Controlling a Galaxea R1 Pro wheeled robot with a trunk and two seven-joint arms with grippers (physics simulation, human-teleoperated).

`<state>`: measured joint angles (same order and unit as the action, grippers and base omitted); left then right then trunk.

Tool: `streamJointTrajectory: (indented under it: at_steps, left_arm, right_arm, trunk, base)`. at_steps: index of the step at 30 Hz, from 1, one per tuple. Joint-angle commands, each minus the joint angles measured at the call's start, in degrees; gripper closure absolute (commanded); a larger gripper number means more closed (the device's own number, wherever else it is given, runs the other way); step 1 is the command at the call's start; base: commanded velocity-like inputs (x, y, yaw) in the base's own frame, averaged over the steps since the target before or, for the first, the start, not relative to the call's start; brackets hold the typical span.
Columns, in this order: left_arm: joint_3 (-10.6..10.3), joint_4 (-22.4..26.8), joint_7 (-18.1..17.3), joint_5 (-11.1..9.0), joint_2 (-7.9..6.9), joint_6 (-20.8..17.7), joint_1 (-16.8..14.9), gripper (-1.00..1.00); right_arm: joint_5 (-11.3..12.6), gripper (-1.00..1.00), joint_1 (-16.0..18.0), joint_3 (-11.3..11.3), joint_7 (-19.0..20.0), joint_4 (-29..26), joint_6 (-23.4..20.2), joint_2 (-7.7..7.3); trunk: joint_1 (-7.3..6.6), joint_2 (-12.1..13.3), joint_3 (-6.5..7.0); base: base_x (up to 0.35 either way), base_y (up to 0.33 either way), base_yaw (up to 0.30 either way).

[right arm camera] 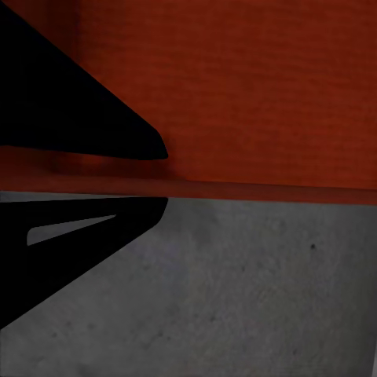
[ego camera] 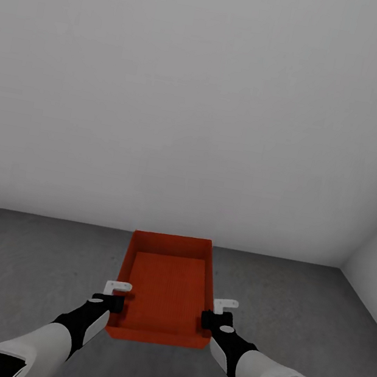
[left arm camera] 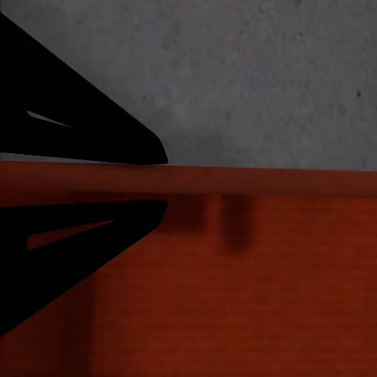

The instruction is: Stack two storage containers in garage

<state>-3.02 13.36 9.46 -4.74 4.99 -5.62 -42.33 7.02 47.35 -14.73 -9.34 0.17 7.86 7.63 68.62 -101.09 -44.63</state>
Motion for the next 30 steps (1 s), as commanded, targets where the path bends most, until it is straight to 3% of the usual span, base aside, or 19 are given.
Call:
streamJointTrajectory:
  at_steps: [1,30]
  left_arm:
    - [2.25,0.35,1.88,0.96,0.02,-0.09,-0.03,1.00]
    - [2.29,0.27,1.88,0.96,0.02,-0.10,-0.03,1.00]
  right_arm:
    - [0.36,1.00,0.03,4.71,0.72,0.09,0.07,1.07]
    - [0.36,1.00,0.03,4.71,0.72,0.09,0.05,1.07]
  trunk:
    - [0.22,-0.44,-0.32]
    - [6.59,-12.07,-8.19]
  base:
    - [0.000,0.000,0.000]
    - [0.000,0.000,0.000]
